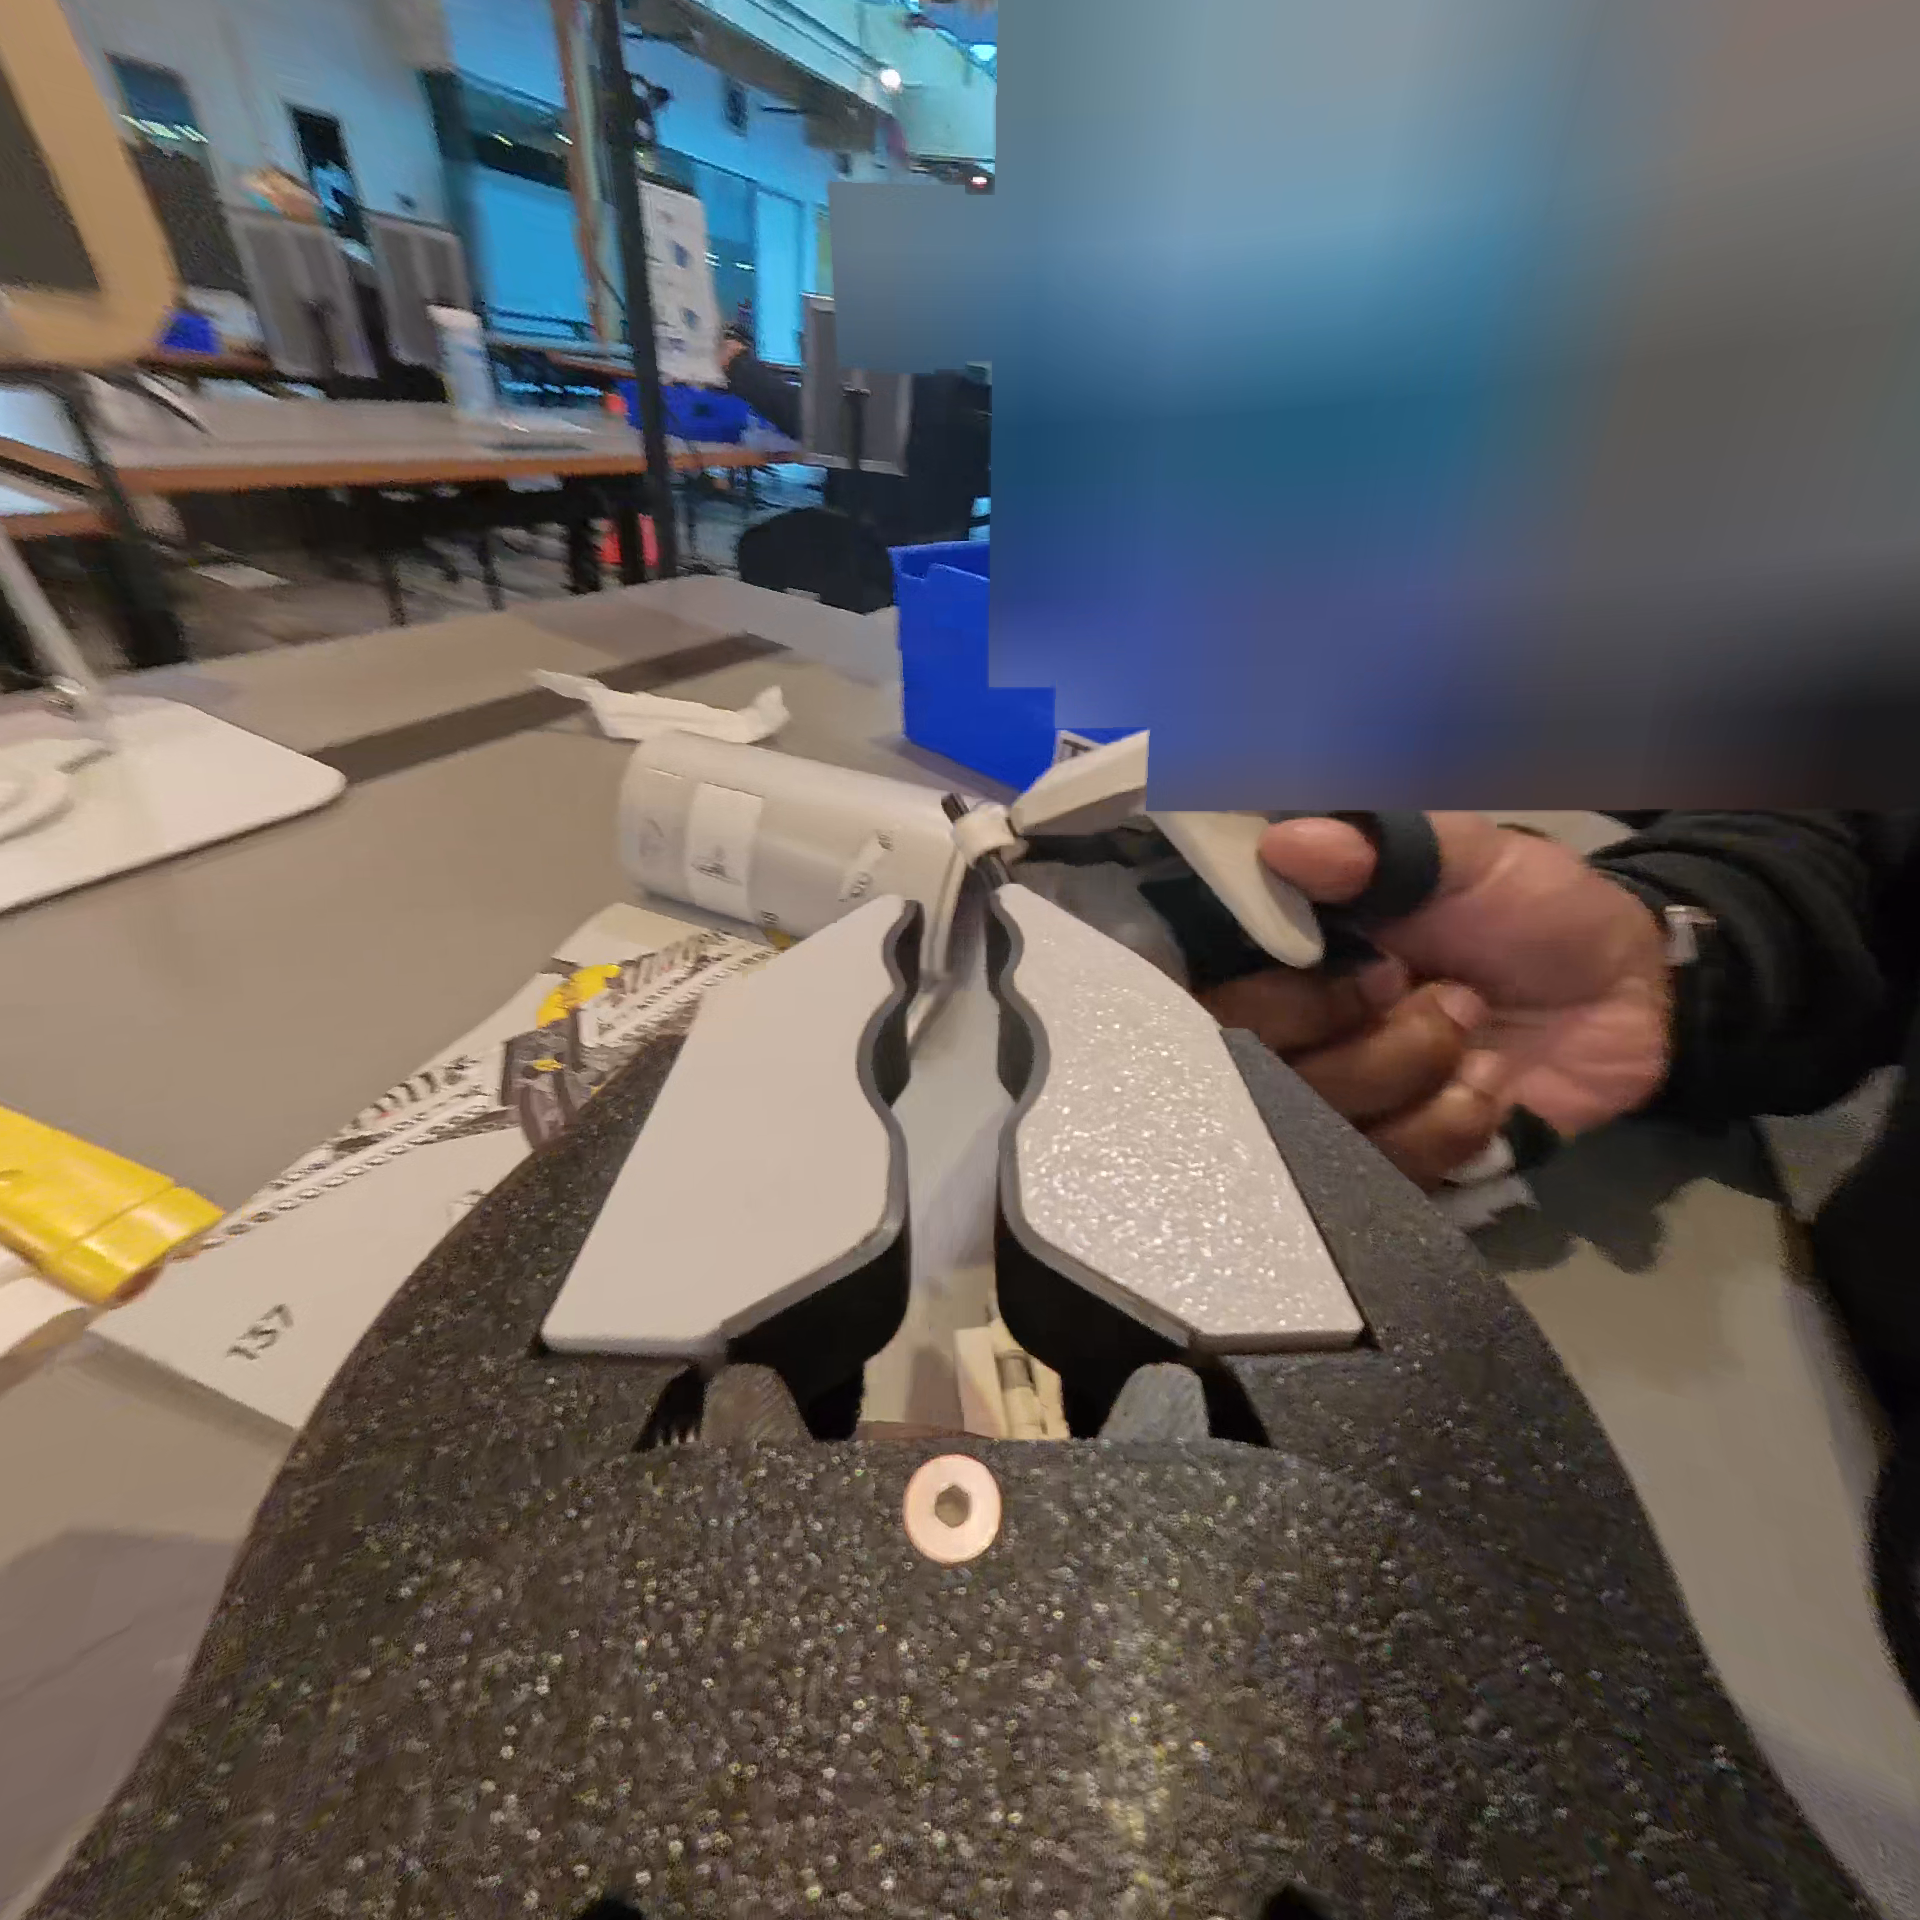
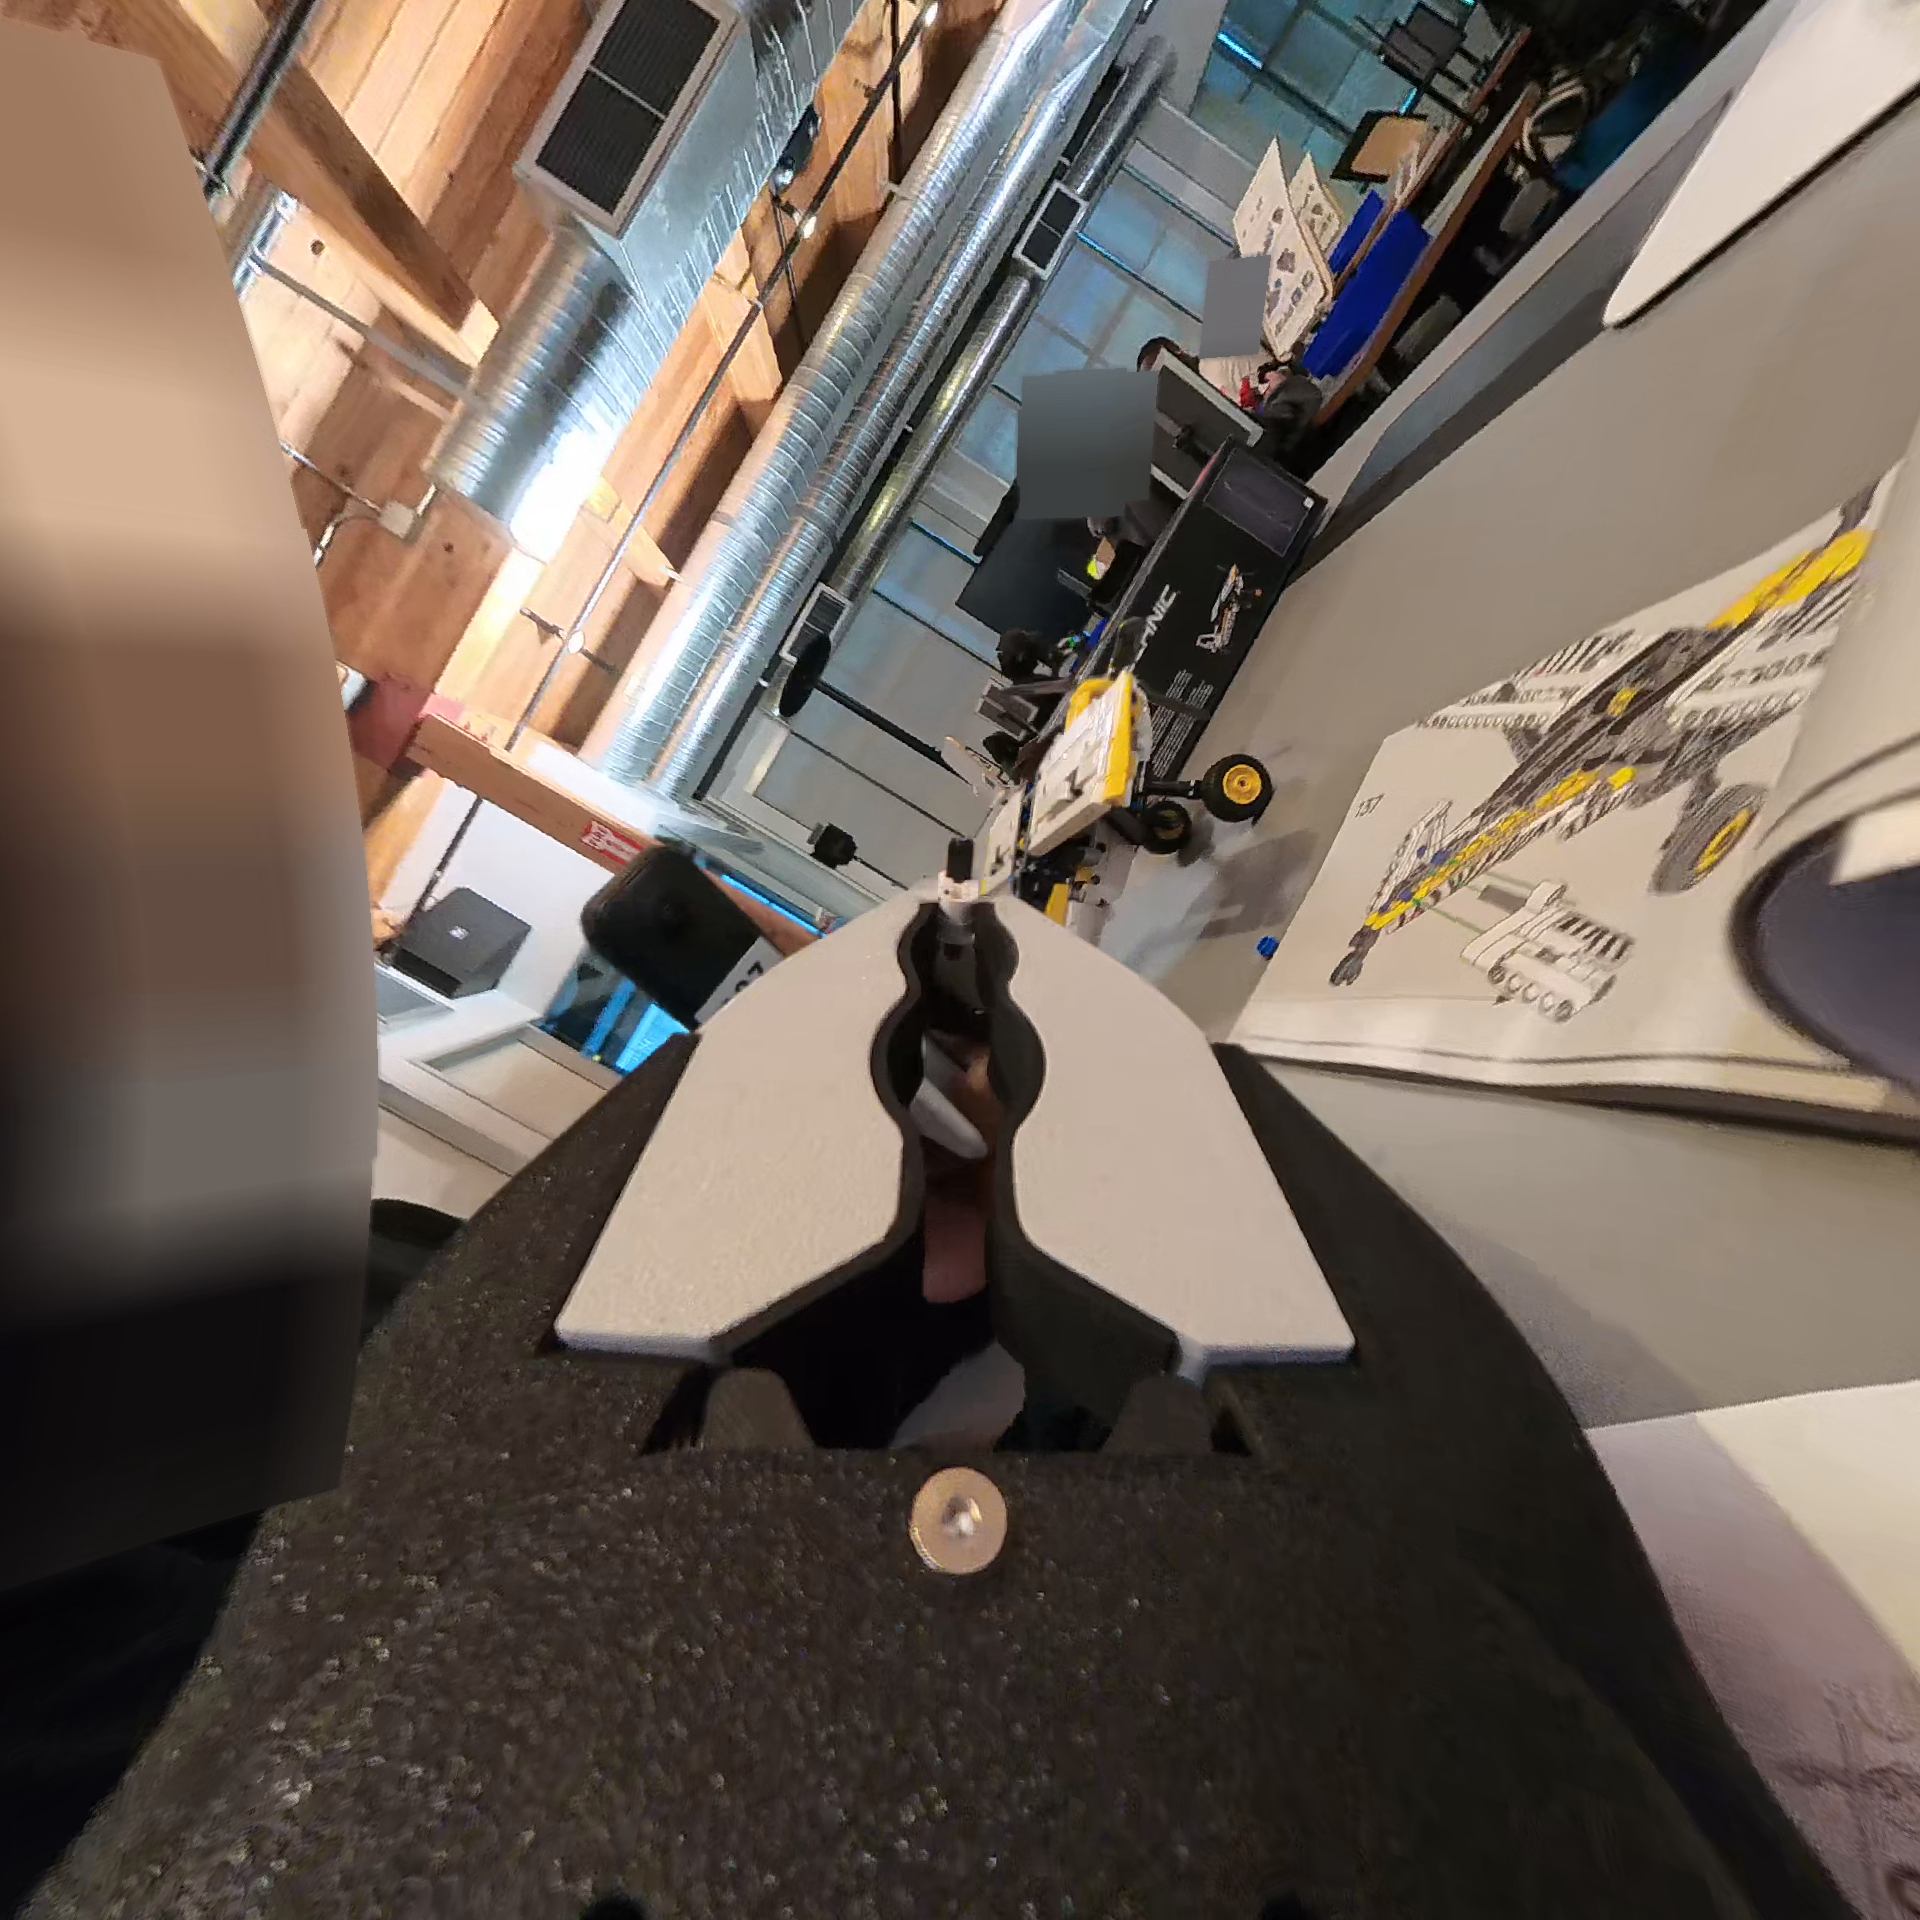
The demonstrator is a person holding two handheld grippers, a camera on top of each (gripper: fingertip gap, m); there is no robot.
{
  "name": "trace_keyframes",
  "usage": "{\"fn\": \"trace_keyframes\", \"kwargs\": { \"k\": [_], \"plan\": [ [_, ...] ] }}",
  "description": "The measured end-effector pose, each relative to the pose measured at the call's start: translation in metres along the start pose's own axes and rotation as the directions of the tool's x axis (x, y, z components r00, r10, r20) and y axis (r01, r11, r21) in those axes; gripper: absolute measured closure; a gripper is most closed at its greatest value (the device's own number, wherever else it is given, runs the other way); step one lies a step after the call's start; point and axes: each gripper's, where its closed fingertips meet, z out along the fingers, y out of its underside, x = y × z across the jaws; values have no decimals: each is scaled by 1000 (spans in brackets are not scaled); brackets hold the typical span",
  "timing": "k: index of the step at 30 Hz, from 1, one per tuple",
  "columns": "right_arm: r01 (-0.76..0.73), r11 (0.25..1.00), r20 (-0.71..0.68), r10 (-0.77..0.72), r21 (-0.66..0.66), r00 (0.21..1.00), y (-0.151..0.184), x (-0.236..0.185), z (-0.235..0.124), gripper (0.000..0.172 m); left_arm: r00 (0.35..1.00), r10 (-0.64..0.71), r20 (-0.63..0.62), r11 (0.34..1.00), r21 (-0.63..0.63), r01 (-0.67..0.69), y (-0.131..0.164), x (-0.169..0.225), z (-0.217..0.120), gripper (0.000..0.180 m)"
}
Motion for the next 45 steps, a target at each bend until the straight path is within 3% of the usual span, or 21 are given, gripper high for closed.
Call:
{"fn": "trace_keyframes", "kwargs": {
  "k": [7, 11, 18, 32, 37, 40, 45],
  "plan": [
    [-23, 999, -5, 23, 39, 1000, 5, -2, 3, 165, 980, 167, 105, 986, -48, -162, 3, 5, 4, 165],
    [51, 998, -30, -50, 25, 998, 7, -4, 4, 165, 977, 180, 116, 981, -97, -169, 9, 8, 8, 165],
    [297, 954, -120, -300, -49, 946, 16, -3, 7, 165, 970, 200, 141, 963, -212, -168, 22, 7, 12, 168],
    [396, 906, -140, -416, -153, 898, 28, 2, 11, 164, 945, 284, 161, 928, -294, -228, 29, -2, 6, 176],
    [466, 816, -51, -512, -342, 858, 36, 6, 11, 155, 875, 478, 81, 816, -410, -408, 43, -5, 1, 177],
    [540, 705, -3, -610, -459, 793, 42, 9, 8, 154, 806, 592, 22, 724, -454, -519, 49, -4, -1, 177],
    [643, 474, 80, -765, -602, 639, 57, 19, 1, 155, 618, 783, -79, 508, -493, -706, 55, 0, -6, 176]
  ]
}}
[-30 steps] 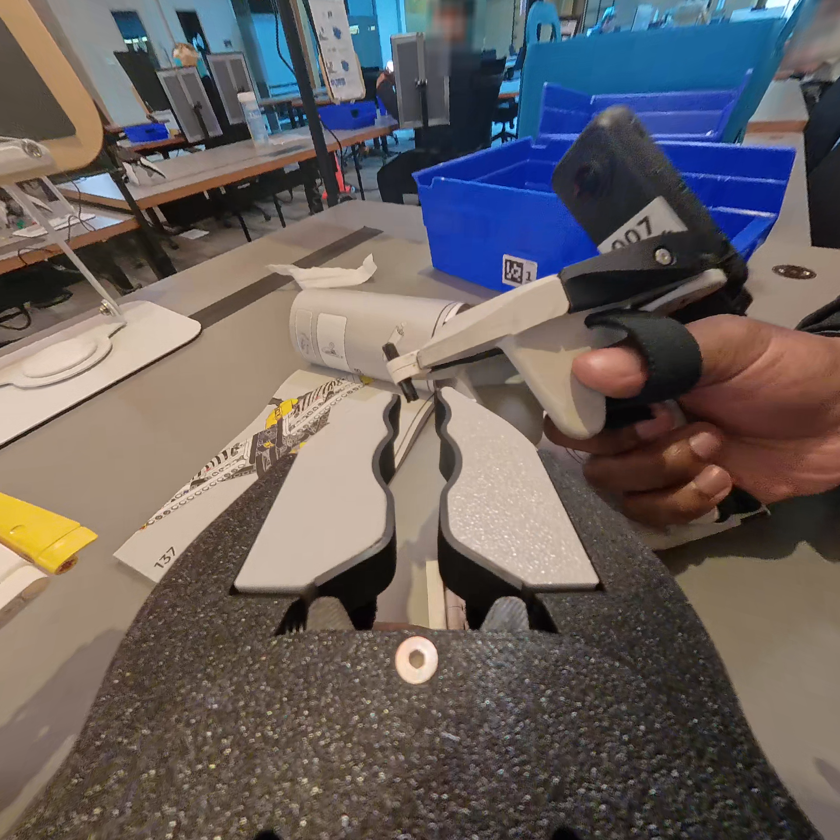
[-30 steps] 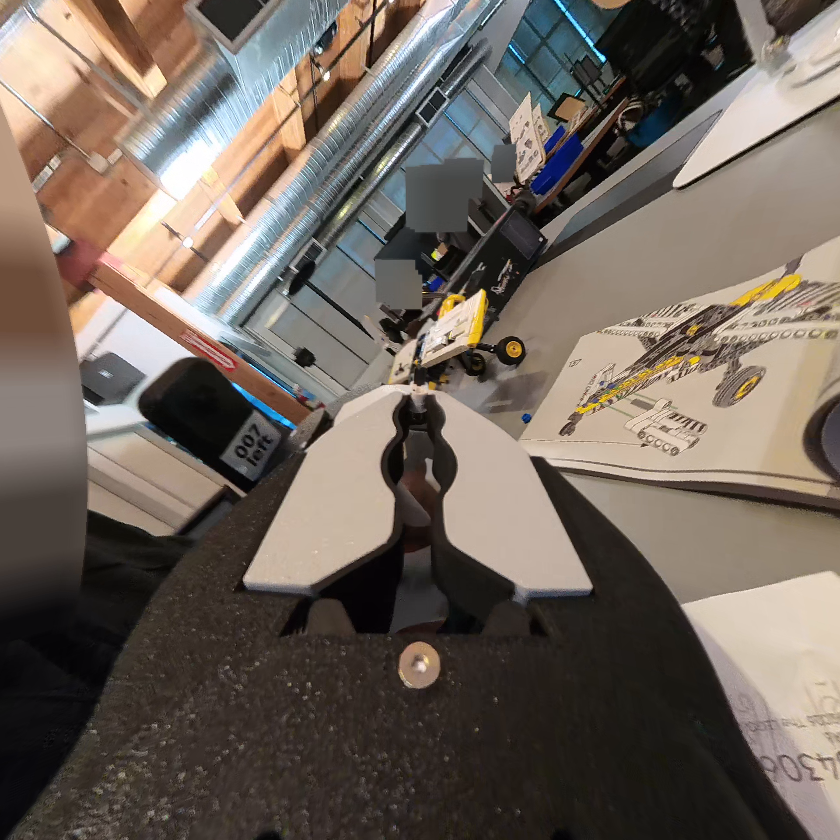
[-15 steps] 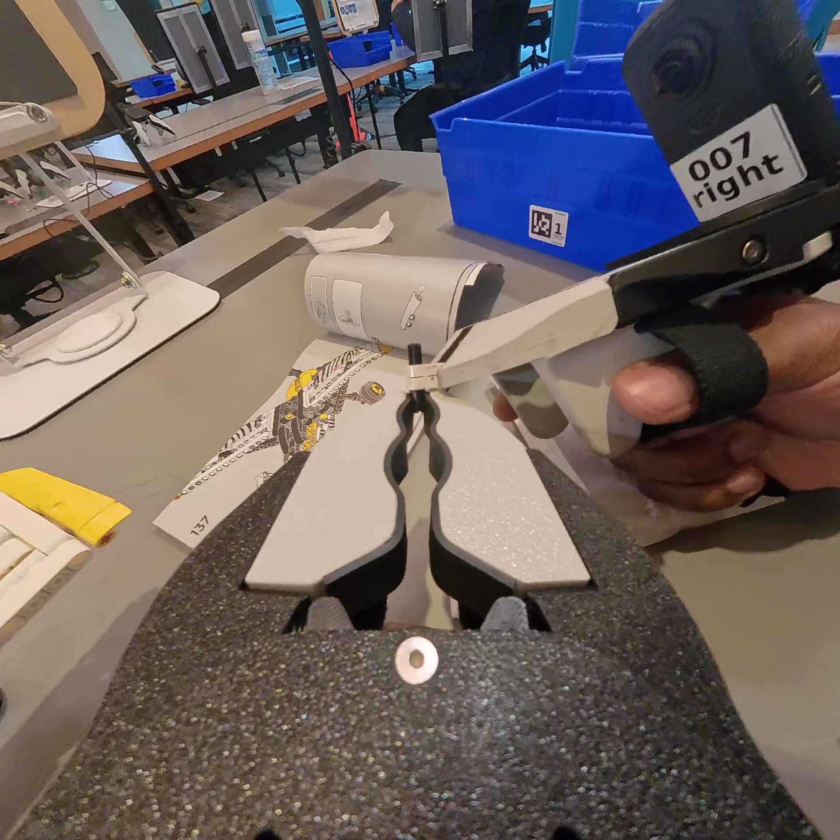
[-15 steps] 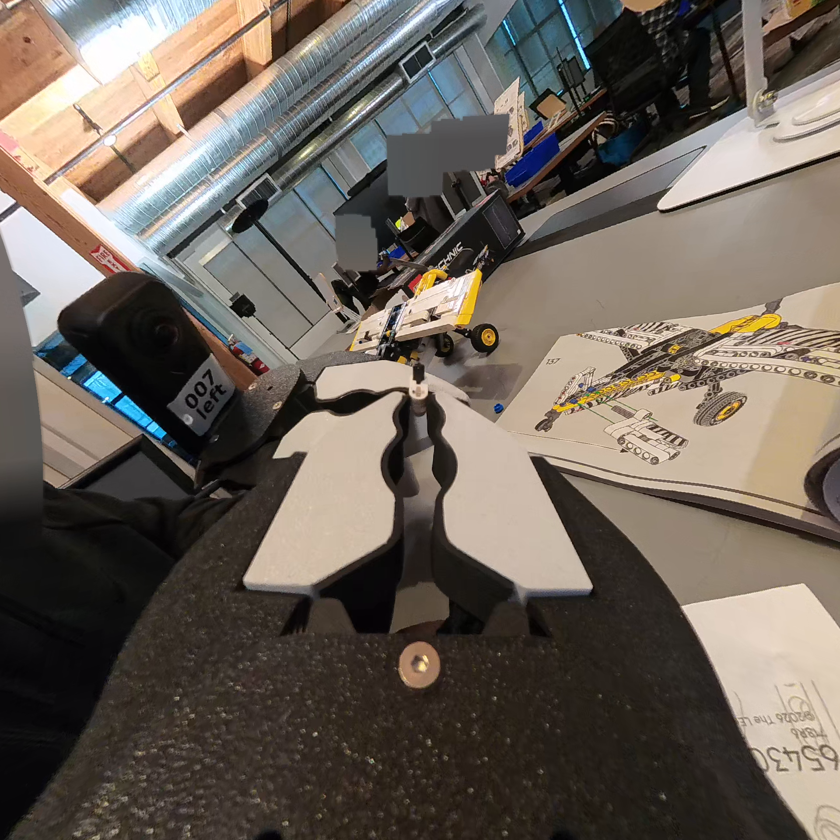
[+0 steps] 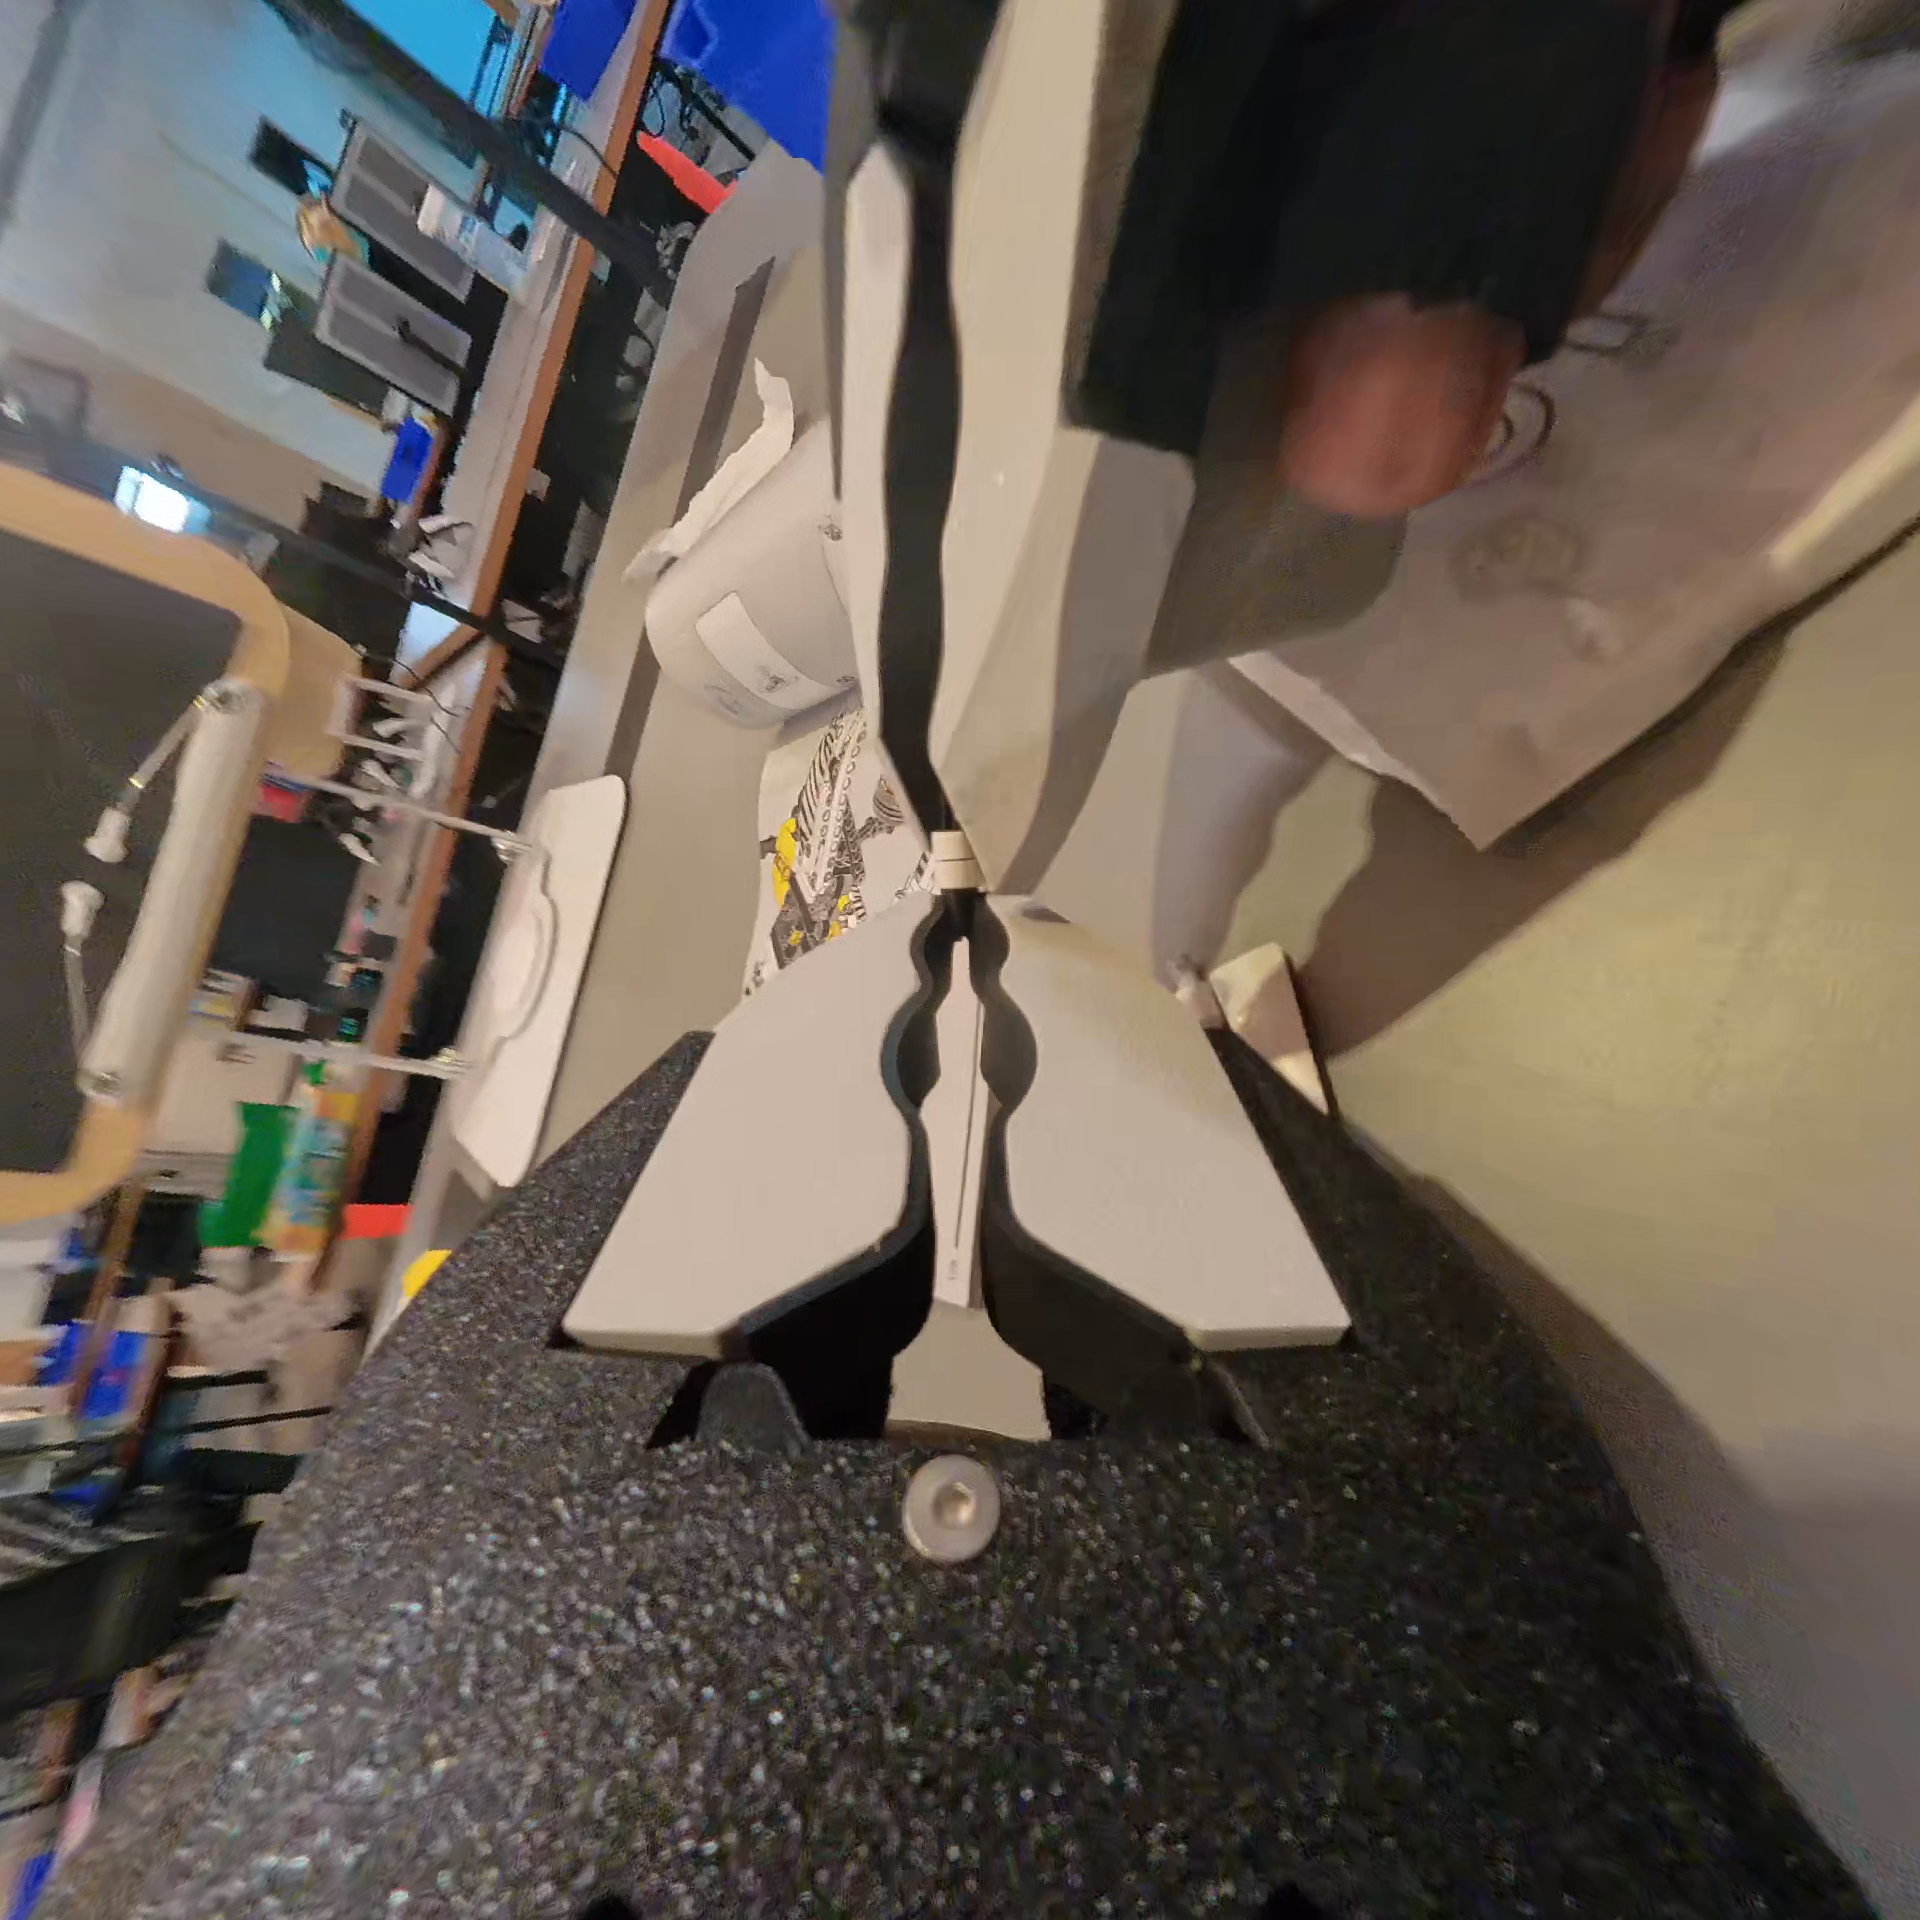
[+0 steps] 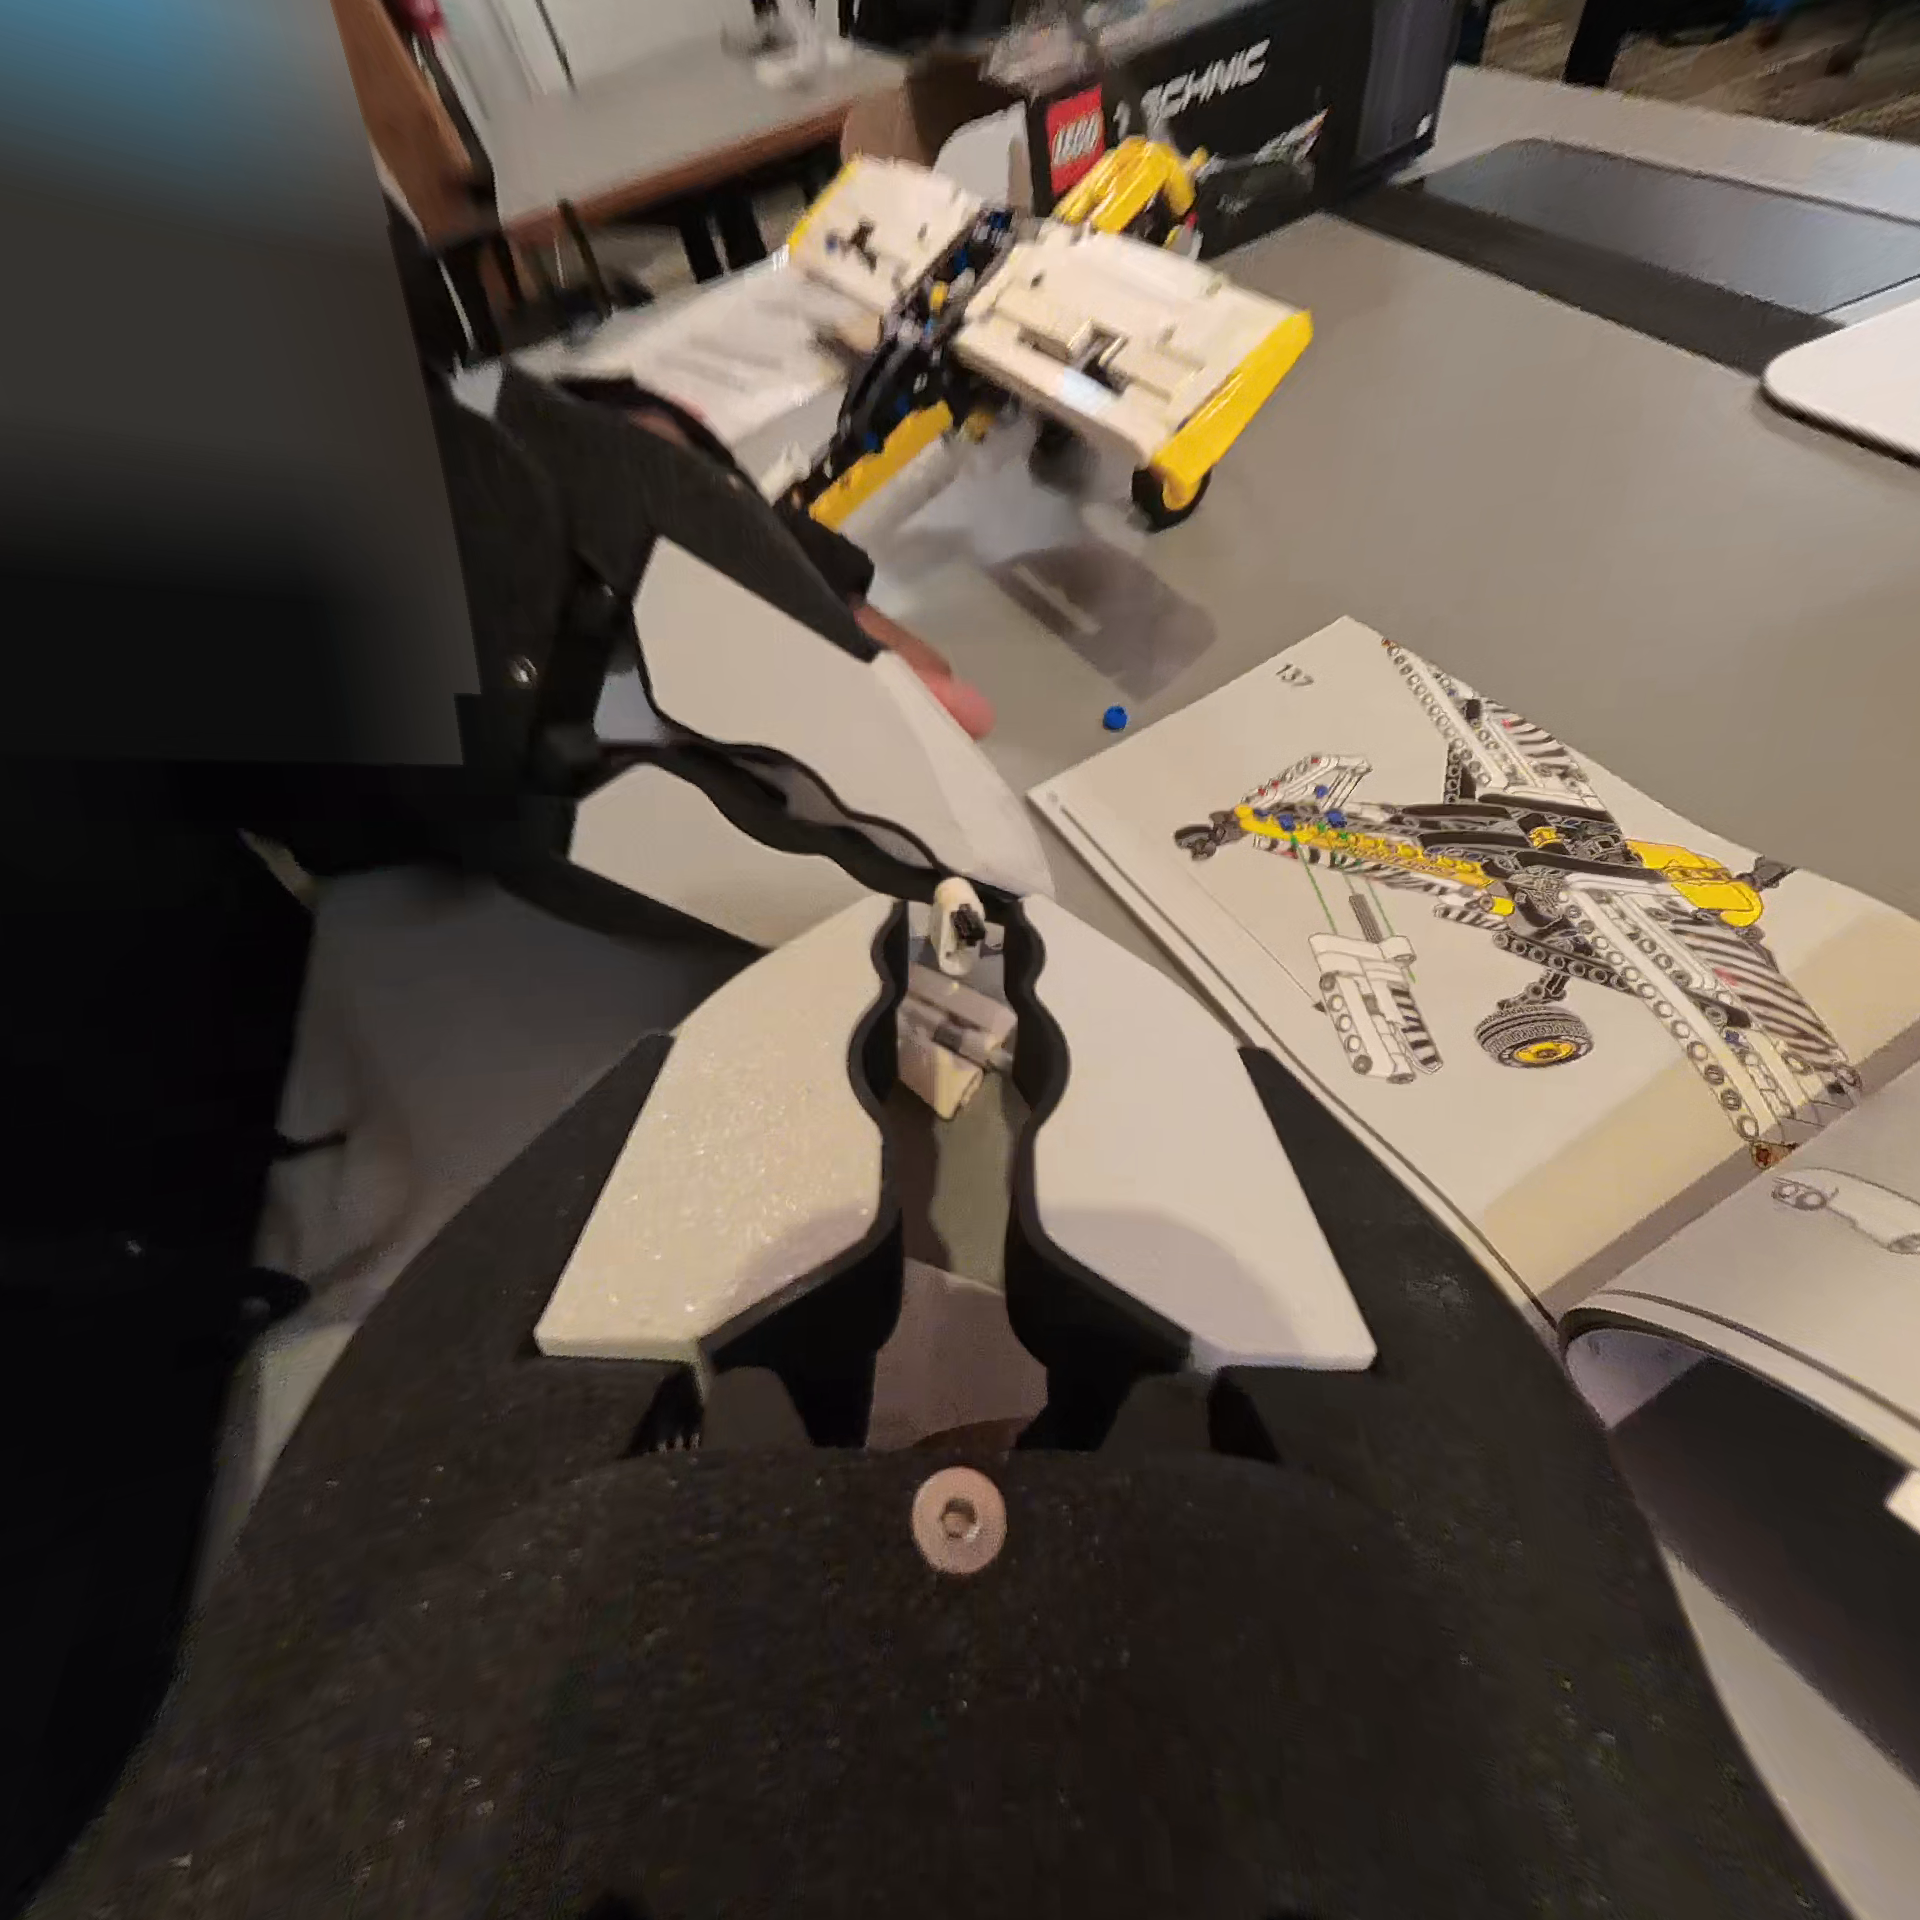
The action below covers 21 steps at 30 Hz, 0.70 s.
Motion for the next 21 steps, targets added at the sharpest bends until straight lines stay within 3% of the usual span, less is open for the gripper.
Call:
{"fn": "trace_keyframes", "kwargs": {
  "k": [5, 9, 15, 21],
  "plan": [
    [113, 992, -1, -114, -55, 994, 7, -8, 4, 158, 976, 213, 45, 976, -61, -210, 1, 5, -3, 177],
    [171, 984, -9, -172, -56, 985, 9, -10, 5, 161, 953, 296, 65, 953, -85, -290, 2, 7, -5, 177],
    [231, 972, -5, -231, -44, 973, 10, -14, 3, 164, 965, 252, 74, 968, -21, -251, -2, 11, -8, 177],
    [167, 986, 46, -166, -21, 985, 15, -22, -2, 164, 974, 220, 43, 972, 71, -223, -8, 20, -11, 178]
  ]
}}
